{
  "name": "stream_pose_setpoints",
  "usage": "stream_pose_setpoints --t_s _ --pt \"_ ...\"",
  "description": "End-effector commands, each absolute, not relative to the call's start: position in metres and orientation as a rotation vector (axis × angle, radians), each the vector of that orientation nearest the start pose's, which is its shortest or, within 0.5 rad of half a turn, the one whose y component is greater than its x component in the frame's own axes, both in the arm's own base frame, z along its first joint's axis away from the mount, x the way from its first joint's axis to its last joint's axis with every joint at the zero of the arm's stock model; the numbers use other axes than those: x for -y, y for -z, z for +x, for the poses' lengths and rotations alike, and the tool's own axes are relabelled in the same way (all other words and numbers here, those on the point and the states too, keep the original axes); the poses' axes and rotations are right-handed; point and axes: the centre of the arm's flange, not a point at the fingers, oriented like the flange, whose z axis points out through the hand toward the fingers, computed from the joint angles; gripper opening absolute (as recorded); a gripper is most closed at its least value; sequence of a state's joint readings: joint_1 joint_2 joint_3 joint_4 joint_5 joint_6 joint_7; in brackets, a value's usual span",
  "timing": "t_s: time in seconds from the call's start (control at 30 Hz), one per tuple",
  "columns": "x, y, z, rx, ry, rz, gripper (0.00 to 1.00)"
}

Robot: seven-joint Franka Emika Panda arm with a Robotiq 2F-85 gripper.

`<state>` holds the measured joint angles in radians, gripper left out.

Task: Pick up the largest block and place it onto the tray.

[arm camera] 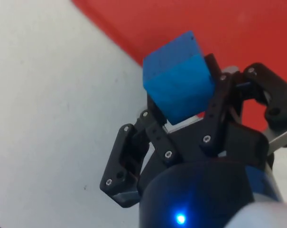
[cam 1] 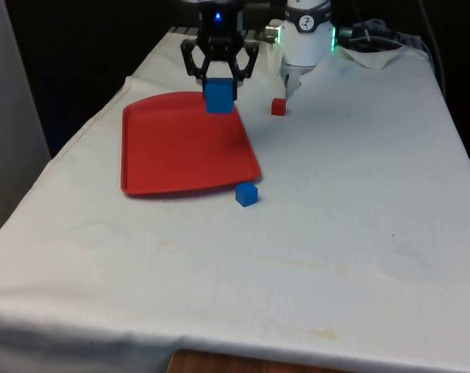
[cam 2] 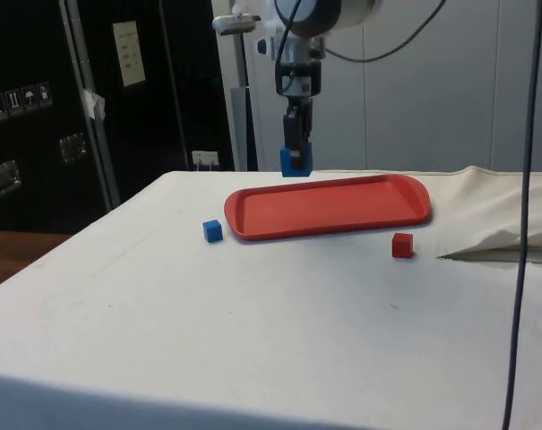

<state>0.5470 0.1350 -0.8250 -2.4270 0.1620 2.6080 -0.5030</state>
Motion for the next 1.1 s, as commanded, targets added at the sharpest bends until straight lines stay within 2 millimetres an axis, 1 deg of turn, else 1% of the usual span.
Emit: stream_pose_setpoints --t_s 0.0,0.27,0.33,0.43,0.53,0.73,0.77,0.83,1.03,1.07 --pt "0.146 -0.278 0.478 0.153 0.142 -3.173 0.00" --pt "0.161 -0.269 0.482 0.099 0.120 -3.197 0.00" --pt "0.165 -0.269 0.483 0.090 0.128 -3.187 0.00" --pt "0.171 -0.262 0.485 0.067 0.120 -3.192 0.00" --pt "0.173 -0.258 0.486 0.058 0.108 -3.206 0.00" --pt "0.177 -0.245 0.492 0.027 0.149 -3.208 0.00" --pt "0.178 -0.244 0.490 0.026 0.122 -3.214 0.00" --pt "0.179 -0.242 0.493 0.021 0.157 -3.210 0.00" --pt "0.186 -0.227 0.497 -0.010 0.165 -3.220 0.00" --pt "0.187 -0.229 0.496 -0.012 0.142 -3.230 0.00"
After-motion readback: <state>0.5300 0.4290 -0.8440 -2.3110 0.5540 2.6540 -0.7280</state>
